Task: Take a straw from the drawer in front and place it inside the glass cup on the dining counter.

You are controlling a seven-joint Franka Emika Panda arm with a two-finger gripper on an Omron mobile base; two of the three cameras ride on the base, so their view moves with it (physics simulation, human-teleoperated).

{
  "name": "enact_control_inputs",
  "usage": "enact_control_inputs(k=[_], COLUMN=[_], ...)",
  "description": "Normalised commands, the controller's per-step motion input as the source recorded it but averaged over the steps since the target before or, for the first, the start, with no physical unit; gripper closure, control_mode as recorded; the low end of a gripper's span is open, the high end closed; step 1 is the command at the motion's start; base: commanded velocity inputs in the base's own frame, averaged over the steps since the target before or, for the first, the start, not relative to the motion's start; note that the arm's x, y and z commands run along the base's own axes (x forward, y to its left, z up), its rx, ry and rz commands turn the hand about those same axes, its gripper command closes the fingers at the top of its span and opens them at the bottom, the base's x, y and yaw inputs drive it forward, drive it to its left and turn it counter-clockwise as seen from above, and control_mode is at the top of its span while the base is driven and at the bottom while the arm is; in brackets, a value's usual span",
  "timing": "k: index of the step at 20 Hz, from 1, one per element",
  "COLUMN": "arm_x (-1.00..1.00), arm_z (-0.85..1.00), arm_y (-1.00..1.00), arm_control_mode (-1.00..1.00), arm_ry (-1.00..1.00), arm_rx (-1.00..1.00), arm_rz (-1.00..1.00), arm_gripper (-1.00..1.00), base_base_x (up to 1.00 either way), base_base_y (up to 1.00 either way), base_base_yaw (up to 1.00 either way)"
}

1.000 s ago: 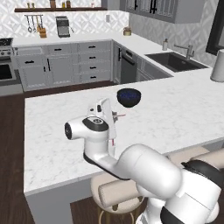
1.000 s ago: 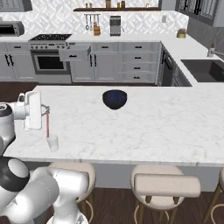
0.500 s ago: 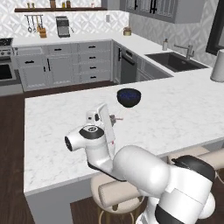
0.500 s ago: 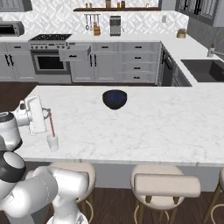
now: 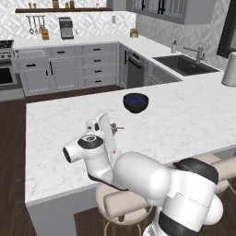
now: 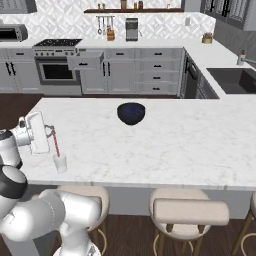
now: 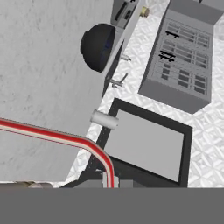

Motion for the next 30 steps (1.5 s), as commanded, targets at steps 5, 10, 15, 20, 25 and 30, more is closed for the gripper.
enact_control_inputs(k=[5,10,15,20,25,30], arm_x=[0.06,0.02,0.17,0.2,-0.06,-0.47], arm_z=[-0.14,-0.27,-0.16,-0.04,0.0,0.0], arm_y=[0.0,0.0,0.0,0.0,0.0,0.0], arm_control_mode=[-1.0,-1.0,-1.0,-1.0,-1.0,-1.0], arm_ry=[-0.01,0.0,-0.03,-0.04,-0.04,0.0], arm_rx=[0.0,0.0,0.0,0.0,0.0,0.0], arm_rz=[0.0,0.0,0.0,0.0,0.0,0.0], arm_gripper=[1.0,1.0,1.0,1.0,1.0,1.0], base_base_x=[0.0,0.0,0.0,0.0,0.0,0.0], base_base_y=[0.0,0.0,0.0,0.0,0.0,0.0], base_base_yaw=[0.0,0.0,0.0,0.0,0.0,0.0])
